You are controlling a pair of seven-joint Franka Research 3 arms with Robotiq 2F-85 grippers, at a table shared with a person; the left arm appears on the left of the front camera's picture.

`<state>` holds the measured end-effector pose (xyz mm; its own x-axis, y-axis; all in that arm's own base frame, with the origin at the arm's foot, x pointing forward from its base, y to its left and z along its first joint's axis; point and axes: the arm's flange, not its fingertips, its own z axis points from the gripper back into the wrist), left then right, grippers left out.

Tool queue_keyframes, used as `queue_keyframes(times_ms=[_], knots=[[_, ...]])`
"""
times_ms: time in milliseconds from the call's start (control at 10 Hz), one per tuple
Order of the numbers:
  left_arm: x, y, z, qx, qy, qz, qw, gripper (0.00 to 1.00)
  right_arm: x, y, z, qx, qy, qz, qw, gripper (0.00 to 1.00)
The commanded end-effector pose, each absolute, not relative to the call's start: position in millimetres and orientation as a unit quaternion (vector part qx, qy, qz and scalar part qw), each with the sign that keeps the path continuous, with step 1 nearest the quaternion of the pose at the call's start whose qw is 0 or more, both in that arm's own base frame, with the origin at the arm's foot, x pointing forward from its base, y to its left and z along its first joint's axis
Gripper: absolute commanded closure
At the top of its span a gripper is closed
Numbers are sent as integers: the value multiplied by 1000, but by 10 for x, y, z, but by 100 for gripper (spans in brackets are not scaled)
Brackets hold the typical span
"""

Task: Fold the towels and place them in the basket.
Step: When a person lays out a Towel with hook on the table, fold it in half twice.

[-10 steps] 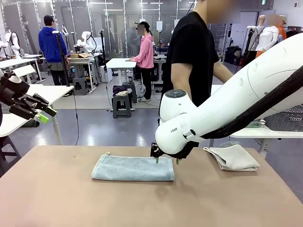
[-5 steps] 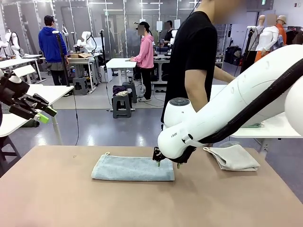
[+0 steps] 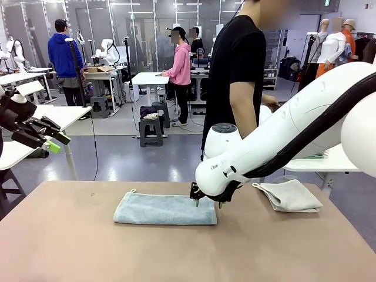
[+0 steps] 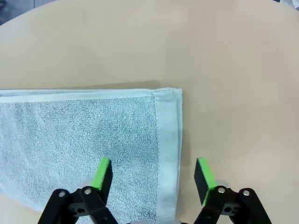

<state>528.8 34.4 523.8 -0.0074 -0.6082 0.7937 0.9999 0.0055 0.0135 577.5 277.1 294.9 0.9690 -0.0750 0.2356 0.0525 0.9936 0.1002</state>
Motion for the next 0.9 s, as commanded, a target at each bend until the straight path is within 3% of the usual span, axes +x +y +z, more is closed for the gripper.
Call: queue_keyframes(times_ms=[0,200,300,800], knots=[[5270,335,5262,-302,-313,-632,641,34,5864,2798,2943,48,-120,-28,991,27],[5270,335,5262,-302,-313,-632,641,34,5888,2794,2952,39,-120,-29,992,28],[5270,335,5262,-302,-313,-632,641,34,5894,2804,2954,28,-123,-35,991,42],[5270,335,5262,-302,-313,-632,641,34,5918,2837,2896,17,-112,-36,993,42]])
